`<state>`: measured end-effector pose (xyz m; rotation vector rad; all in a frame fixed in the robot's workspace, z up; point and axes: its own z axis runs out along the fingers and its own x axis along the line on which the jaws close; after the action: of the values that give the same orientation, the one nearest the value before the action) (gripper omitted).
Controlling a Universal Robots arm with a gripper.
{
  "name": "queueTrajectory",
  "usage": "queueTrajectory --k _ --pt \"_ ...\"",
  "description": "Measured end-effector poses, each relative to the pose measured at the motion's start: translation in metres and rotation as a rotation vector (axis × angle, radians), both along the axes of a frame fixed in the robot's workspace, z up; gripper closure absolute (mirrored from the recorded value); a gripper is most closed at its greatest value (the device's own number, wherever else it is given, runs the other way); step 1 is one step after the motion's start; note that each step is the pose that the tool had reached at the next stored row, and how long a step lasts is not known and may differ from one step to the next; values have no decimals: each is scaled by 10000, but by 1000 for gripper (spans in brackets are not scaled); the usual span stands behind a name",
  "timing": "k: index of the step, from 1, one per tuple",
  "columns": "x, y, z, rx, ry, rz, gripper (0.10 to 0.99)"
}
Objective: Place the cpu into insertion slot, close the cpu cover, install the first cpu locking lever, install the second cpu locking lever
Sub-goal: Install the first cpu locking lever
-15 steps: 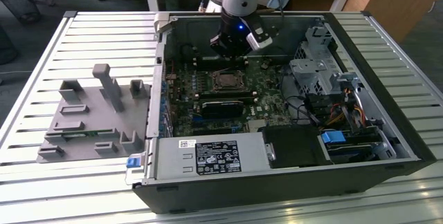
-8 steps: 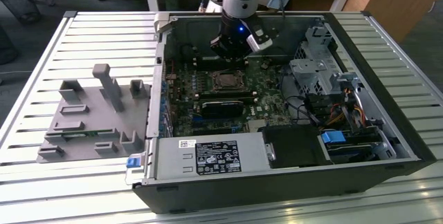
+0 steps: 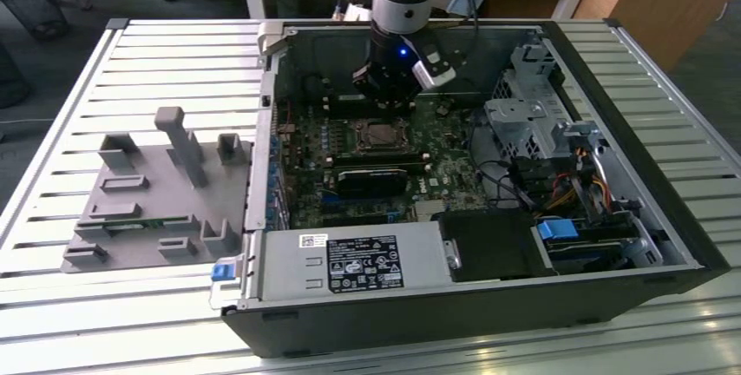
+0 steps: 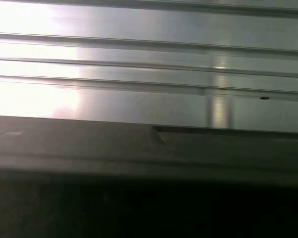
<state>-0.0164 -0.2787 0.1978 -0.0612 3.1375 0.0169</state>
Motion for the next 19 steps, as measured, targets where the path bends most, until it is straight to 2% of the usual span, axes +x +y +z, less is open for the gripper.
queueTrajectory --k 3,5,8,12,15,19 --pt "0 7 -17 -93 8 0 980" --pt "2 14 -25 -108 11 0 980" --pt "1 13 -25 -87 8 2 980" --pt "4 20 -16 17 0 -1 980" --pt "5 22 28 44 -4 0 980" --pt "4 20 139 41 1 0 980"
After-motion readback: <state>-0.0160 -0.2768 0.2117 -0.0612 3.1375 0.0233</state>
